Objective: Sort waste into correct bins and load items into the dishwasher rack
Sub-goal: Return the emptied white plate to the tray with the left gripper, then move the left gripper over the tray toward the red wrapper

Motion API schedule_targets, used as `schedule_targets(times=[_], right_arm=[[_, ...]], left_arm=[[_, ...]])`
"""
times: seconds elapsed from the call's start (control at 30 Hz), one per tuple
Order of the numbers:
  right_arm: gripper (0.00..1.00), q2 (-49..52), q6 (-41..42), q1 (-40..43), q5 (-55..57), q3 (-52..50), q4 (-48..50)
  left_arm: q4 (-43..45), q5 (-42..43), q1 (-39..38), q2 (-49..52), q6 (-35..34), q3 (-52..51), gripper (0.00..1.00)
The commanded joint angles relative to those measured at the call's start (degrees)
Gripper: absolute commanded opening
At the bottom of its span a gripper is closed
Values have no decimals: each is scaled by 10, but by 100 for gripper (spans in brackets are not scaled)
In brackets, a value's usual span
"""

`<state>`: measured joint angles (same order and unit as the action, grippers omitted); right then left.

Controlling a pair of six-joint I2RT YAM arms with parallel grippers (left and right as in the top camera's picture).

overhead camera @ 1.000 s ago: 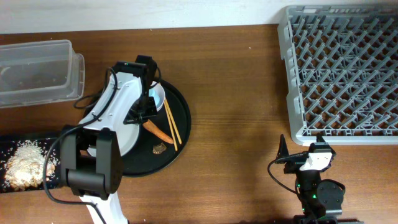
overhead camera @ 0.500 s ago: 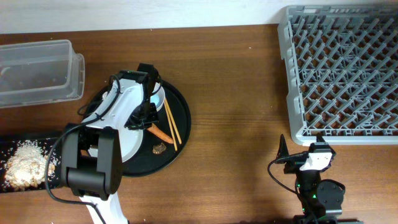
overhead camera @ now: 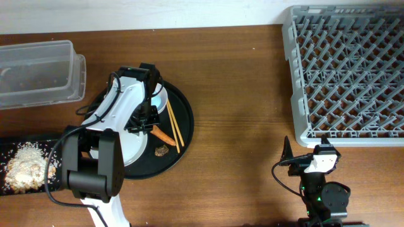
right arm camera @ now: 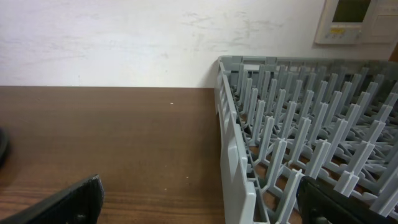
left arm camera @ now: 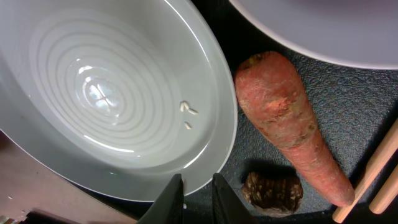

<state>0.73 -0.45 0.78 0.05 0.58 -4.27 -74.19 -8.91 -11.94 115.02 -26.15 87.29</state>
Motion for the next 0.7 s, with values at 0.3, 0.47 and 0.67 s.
schedule_targets(times=[0.3, 0.47, 0.67], right_arm=[[98, -4, -2, 4, 7, -3, -4], [98, -4, -2, 4, 7, -3, -4], [98, -4, -2, 4, 6, -3, -4]], left_arm=[[-28, -2, 21, -23, 9, 135, 17], [-26, 3, 183, -33, 9, 171, 17], [-10, 5, 394, -33, -12, 171, 17]])
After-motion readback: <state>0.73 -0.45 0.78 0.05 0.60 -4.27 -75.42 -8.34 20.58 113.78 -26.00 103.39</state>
